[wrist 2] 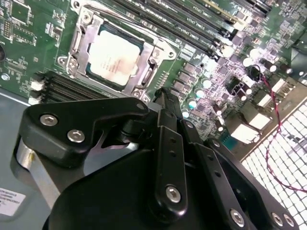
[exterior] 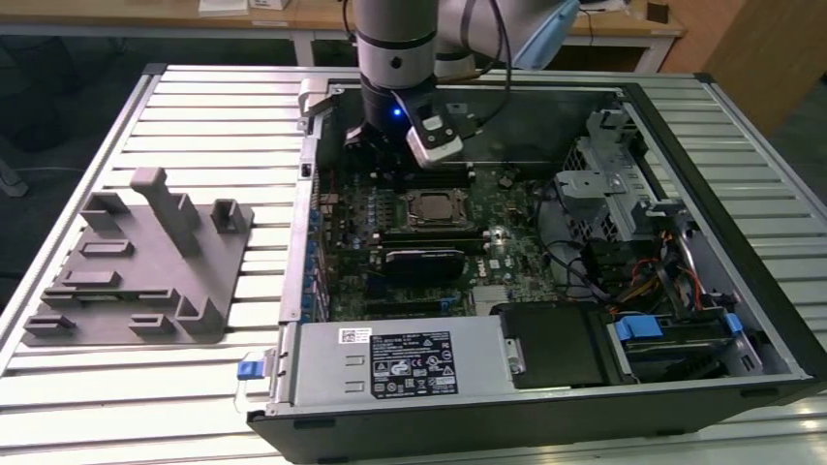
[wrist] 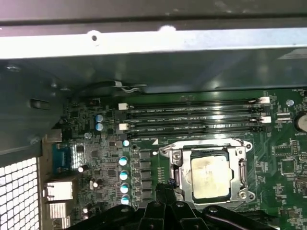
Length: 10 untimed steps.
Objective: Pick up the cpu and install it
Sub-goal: 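Install the first cpu locking lever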
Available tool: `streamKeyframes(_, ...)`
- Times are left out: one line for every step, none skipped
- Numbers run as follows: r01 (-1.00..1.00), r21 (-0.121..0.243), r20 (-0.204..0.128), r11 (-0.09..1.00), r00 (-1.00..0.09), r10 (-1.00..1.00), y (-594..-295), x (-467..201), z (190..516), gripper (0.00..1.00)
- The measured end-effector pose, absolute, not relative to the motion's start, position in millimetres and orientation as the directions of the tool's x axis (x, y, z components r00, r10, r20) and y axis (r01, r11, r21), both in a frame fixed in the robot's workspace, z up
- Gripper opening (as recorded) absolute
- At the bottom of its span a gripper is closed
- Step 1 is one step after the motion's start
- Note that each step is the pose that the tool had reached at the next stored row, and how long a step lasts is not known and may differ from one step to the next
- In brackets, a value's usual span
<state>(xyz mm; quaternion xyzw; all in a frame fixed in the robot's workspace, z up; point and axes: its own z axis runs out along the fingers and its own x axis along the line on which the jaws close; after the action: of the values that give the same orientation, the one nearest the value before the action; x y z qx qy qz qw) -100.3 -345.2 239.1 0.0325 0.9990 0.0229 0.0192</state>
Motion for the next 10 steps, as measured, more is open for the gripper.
streamKeyframes(0.064, 0.049, -0.037, 0.997, -0.997, 0.066, -345.2, -100.9, 239.1, 0.11)
streamKeyframes(0.064, 0.051, -0.037, 0.997, -0.997, 0.066, -345.2, -101.2, 239.1, 0.11)
streamKeyframes(0.064, 0.056, -0.036, 0.996, -0.997, 0.066, -345.2, -101.3, 239.1, 0.11)
streamKeyframes(0.064, 0.064, -0.036, 0.996, -0.997, 0.066, -345.2, -101.5, 239.1, 0.11)
streamKeyframes(0.064, 0.075, -0.035, 0.995, -0.997, 0.067, -345.2, -101.7, 239.1, 0.11)
streamKeyframes(0.064, 0.084, -0.035, 0.994, -0.997, 0.067, -345.2, -101.9, 239.1, 0.11)
streamKeyframes(0.064, 0.093, -0.034, 0.994, -0.997, 0.067, -345.2, -102.3, 239.1, 0.11)
streamKeyframes(0.064, 0.097, -0.034, 0.993, -0.997, 0.068, -345.2, -102.9, 239.1, 0.11)
streamKeyframes(0.064, 0.1, -0.033, 0.993, -0.997, 0.068, -345.2, -103.7, 239.1, 0.11)
streamKeyframes(0.064, 0.104, -0.033, 0.993, -0.997, 0.068, -345.3, -104.7, 239.1, 0.11)
